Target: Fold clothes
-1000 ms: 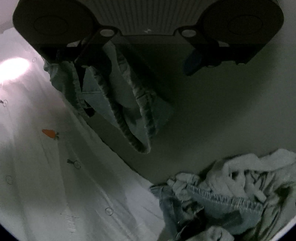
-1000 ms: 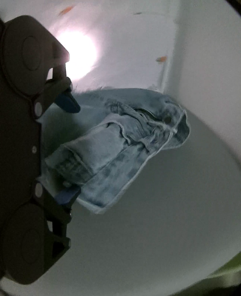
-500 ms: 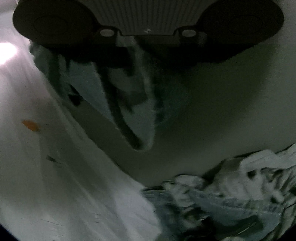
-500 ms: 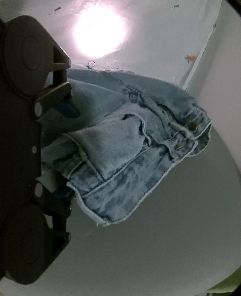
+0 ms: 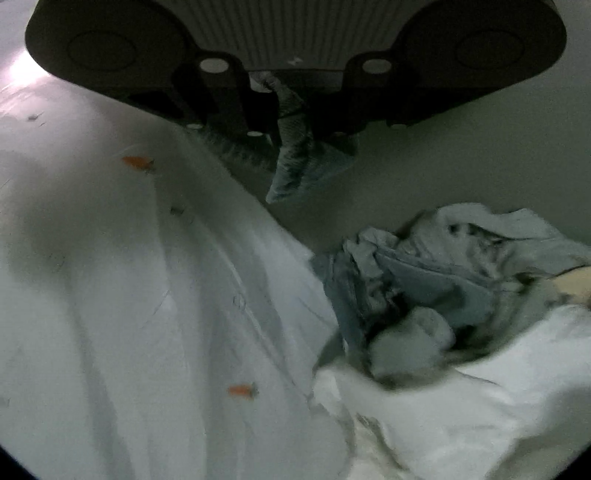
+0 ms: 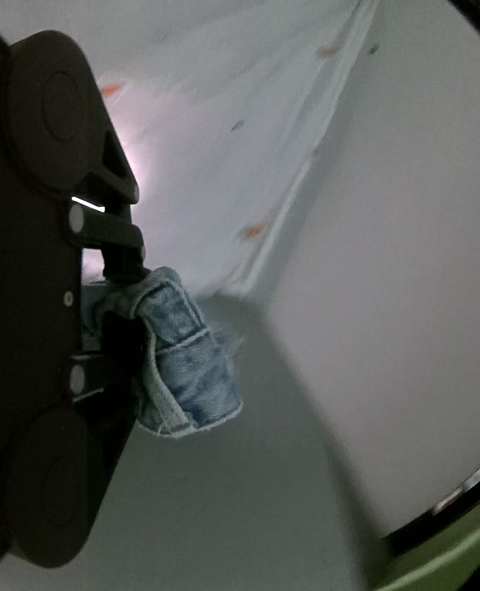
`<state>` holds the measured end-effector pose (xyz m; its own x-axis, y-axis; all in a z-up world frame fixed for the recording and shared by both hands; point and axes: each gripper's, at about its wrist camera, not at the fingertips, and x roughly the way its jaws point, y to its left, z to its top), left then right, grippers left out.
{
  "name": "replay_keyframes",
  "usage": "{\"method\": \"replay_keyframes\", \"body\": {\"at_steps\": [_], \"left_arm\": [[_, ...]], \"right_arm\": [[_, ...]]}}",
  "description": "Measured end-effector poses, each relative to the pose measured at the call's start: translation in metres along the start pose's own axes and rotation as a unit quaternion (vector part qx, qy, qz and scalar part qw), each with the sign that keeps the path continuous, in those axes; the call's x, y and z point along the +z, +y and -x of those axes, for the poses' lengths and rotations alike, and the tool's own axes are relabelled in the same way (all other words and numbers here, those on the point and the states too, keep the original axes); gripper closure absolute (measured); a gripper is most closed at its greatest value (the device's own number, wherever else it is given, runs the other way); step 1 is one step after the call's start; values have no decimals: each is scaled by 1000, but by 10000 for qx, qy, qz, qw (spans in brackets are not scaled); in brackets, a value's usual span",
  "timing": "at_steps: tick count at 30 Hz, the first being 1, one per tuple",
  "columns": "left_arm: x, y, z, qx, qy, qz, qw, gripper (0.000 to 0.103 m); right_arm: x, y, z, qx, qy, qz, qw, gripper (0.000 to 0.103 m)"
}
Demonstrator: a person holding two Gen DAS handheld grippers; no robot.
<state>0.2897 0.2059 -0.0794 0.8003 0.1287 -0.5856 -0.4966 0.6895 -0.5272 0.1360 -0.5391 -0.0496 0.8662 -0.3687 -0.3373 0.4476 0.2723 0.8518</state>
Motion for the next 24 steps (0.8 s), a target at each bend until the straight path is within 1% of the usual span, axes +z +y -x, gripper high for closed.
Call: {"method": "replay_keyframes", "body": {"at_steps": [1, 3, 4, 5, 6, 7, 8, 9, 10, 11, 12, 13, 14, 15, 16, 17, 18, 19, 20, 22, 24], "left_arm": [[-5, 7, 18, 16, -17, 64, 10000, 90], [-17, 21, 54, 51, -49, 190, 9998, 89], [-27, 29, 67, 137, -12, 153, 9998, 89], [-43, 39, 75, 400, 88, 15, 9992, 89], [-58, 48, 83, 668, 190, -125, 9975, 89], [-76, 63, 82, 1053, 416, -173, 9934, 89], [-93, 78, 81, 1440, 644, -220, 9872, 88], [-111, 93, 80, 1824, 871, -266, 9790, 88], [-124, 108, 79, 2037, 1102, -177, 9727, 88], [-131, 117, 84, 2074, 1132, -136, 9716, 87], [-138, 125, 90, 2106, 1158, -96, 9706, 85], [-144, 133, 96, 2139, 1183, -56, 9697, 83], [-151, 141, 101, 2171, 1208, -16, 9686, 81], [-146, 136, 104, 2135, 1127, -215, 9702, 80], [-142, 131, 107, 2095, 1042, -421, 9713, 78], [-137, 126, 110, 2055, 956, -626, 9720, 78], [-131, 122, 110, 1996, 902, -744, 9729, 78], [-128, 118, 110, 1900, 868, -794, 9747, 78], [-124, 114, 110, 1804, 835, -843, 9764, 76], [-120, 104, 112, 1629, 753, -912, 9795, 75], [-114, 109, 109, 1553, 735, -618, 9832, 74]], "right_arm": [[17, 4, 5, 116, -94, 45, 9999, 85], [44, 6, 10, 186, -239, 246, 9992, 85], [52, 5, 10, 118, -258, 403, 9988, 85], [57, 1, 10, -45, -212, 589, 9980, 85], [58, -5, 8, -280, -111, 757, 9967, 85], [54, -13, 6, -594, 23, 884, 9943, 84], [49, -24, 2, -973, 176, 1003, 9900, 83], [43, -35, -1, -1351, 328, 1120, 9839, 80], [36, -47, -5, -1785, 495, 1236, 9749, 76], [29, -60, -10, -2249, 689, 1343, 9626, 74], [22, -70, -13, -2568, 836, 1462, 9517, 70], [17, -75, -13, -2768, 914, 1606, 9430, 61], [11, -80, -14, -2967, 991, 1749, 9336, 59], [5, -79, -12, -3065, 1018, 2016, 9247, 57], [0, -71, -10, -3043, 981, 2430, 9158, 52], [-7, -62, -10, -3022, 941, 2842, 9050, 50], [-13, -52, -9, -2995, 907, 3181, 8949, 46], [-20, -44, -7, -2942, 885, 3377, 8897, 41], [-26, -39, -4, -2872, 867, 3495, 8876, 38], [-43, -31, 0, -2795, 783, 3716, 8819, 28], [-57, -29, 3, -2786, 657, 4042, 8687, 23]]}}
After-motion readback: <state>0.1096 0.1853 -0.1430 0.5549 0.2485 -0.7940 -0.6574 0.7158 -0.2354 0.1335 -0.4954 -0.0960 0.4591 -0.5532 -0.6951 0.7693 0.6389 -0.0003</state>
